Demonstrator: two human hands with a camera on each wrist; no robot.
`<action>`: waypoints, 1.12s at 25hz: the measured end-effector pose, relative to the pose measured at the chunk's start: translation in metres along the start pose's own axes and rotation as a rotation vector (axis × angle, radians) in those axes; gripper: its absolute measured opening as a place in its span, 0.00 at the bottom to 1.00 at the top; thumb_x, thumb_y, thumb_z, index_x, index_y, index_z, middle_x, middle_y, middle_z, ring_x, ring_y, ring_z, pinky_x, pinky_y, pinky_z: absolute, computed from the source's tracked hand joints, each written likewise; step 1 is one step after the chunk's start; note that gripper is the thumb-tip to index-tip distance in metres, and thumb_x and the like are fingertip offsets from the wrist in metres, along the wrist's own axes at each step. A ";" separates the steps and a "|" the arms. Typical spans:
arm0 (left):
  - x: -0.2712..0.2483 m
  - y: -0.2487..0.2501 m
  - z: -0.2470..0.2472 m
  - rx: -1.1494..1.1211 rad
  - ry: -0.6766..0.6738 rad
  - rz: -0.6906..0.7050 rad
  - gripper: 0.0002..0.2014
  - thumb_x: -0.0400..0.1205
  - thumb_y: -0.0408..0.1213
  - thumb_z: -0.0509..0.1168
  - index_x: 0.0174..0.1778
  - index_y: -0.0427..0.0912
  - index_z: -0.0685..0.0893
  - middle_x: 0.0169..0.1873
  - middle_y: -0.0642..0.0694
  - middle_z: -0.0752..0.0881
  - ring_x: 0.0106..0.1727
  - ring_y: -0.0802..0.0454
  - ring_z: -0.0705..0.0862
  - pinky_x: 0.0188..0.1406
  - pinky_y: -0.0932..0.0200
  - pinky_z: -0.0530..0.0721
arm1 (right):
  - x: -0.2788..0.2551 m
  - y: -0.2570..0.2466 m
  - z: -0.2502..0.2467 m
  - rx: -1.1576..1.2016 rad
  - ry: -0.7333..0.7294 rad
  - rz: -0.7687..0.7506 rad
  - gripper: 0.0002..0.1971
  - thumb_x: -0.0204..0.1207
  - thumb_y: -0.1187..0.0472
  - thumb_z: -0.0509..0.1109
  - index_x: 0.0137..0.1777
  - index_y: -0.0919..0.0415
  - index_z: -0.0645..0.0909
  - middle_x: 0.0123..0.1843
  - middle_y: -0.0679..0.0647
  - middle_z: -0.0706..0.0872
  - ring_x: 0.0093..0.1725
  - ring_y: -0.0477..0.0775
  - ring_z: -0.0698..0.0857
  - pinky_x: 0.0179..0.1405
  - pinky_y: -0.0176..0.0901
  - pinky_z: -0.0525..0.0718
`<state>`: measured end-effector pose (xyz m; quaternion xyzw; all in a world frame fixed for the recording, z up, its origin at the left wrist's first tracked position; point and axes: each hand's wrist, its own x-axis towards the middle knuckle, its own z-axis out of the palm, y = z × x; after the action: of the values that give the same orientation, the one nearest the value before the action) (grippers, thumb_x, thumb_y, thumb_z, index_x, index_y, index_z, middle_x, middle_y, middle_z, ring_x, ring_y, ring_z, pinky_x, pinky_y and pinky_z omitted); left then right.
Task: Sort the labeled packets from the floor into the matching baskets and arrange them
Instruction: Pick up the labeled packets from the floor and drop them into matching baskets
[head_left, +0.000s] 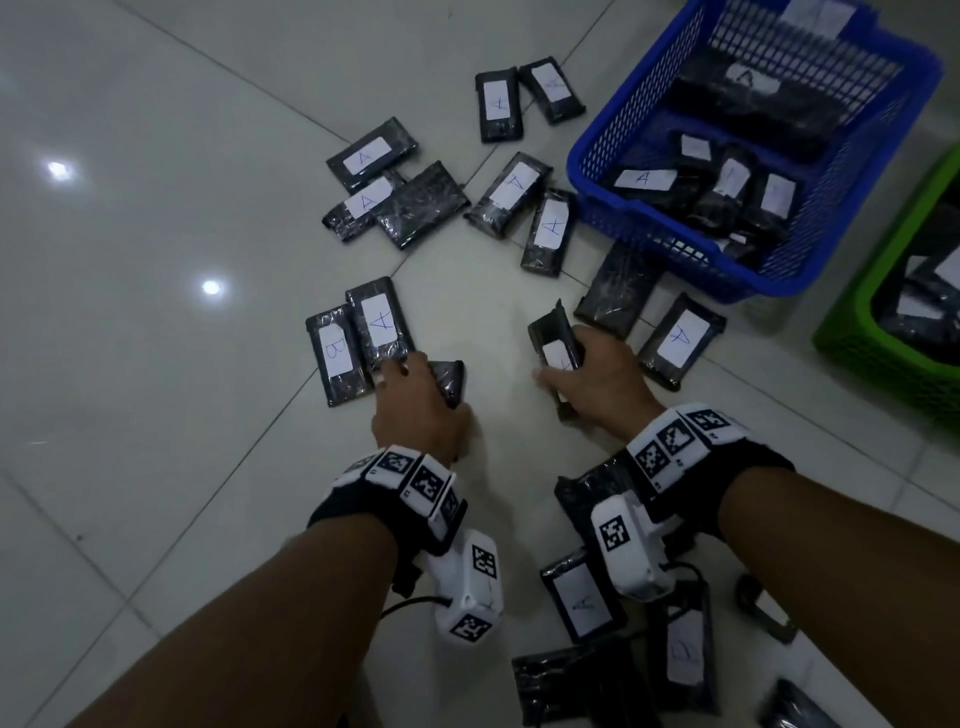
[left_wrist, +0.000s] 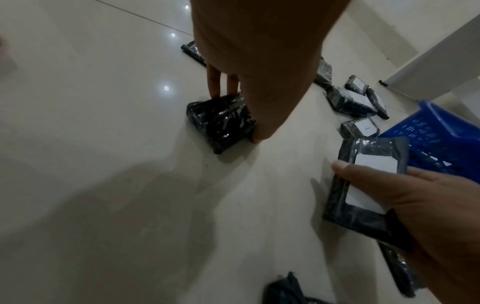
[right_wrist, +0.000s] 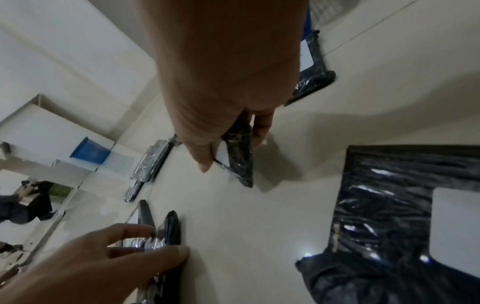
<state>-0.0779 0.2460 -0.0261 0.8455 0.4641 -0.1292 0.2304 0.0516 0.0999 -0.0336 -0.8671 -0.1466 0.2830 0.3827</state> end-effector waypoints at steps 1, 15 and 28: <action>0.001 0.003 0.001 -0.025 0.014 0.001 0.32 0.71 0.50 0.73 0.68 0.45 0.72 0.66 0.42 0.75 0.66 0.39 0.78 0.56 0.41 0.81 | -0.003 -0.003 -0.003 0.109 -0.005 0.019 0.11 0.70 0.57 0.80 0.46 0.54 0.81 0.37 0.47 0.85 0.34 0.43 0.83 0.27 0.28 0.79; 0.013 0.075 -0.042 -1.485 -0.359 -0.201 0.10 0.83 0.41 0.68 0.57 0.41 0.84 0.39 0.46 0.91 0.41 0.48 0.89 0.48 0.49 0.89 | -0.013 -0.019 -0.069 0.893 0.188 0.225 0.06 0.74 0.57 0.77 0.50 0.53 0.87 0.44 0.51 0.92 0.46 0.54 0.90 0.53 0.55 0.88; 0.080 0.216 -0.055 -1.309 -0.218 -0.026 0.24 0.76 0.32 0.71 0.69 0.35 0.77 0.56 0.42 0.84 0.52 0.45 0.85 0.55 0.54 0.86 | 0.010 -0.001 -0.156 0.965 0.812 0.195 0.04 0.78 0.62 0.74 0.45 0.54 0.81 0.49 0.55 0.90 0.49 0.52 0.90 0.42 0.46 0.91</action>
<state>0.1479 0.2322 0.0446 0.5074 0.4310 0.0918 0.7405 0.1536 0.0146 0.0484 -0.6447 0.2338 -0.0007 0.7278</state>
